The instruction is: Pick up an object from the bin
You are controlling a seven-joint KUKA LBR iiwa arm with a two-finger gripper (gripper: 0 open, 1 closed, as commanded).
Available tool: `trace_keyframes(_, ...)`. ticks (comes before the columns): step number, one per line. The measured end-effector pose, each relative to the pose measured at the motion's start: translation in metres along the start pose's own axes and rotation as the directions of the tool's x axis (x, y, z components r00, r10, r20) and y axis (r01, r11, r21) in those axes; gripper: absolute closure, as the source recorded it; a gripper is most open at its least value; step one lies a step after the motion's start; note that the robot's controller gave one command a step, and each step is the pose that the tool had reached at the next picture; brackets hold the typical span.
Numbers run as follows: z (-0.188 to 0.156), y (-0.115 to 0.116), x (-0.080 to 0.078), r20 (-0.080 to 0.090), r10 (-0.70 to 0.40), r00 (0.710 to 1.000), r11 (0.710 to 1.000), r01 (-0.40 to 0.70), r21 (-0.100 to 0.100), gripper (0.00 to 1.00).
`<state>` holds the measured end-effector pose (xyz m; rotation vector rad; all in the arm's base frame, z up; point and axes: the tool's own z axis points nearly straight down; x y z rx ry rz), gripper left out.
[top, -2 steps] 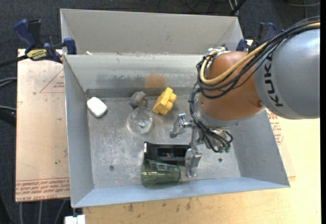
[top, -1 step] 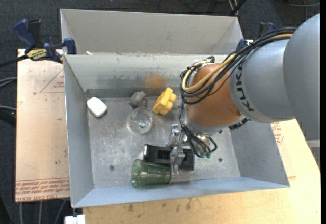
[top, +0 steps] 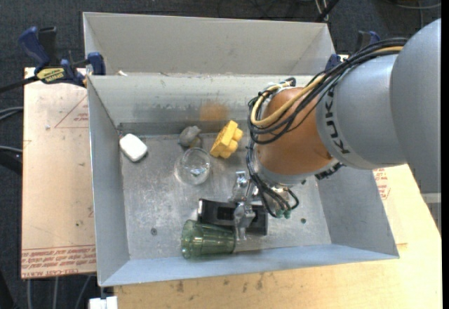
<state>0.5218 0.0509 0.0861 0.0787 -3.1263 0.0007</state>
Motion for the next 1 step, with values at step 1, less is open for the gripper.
trace_keyframes(1,-0.1623,0.001,-0.0005,0.021,-0.05,0.999,0.999,0.05,0.0,1.0)
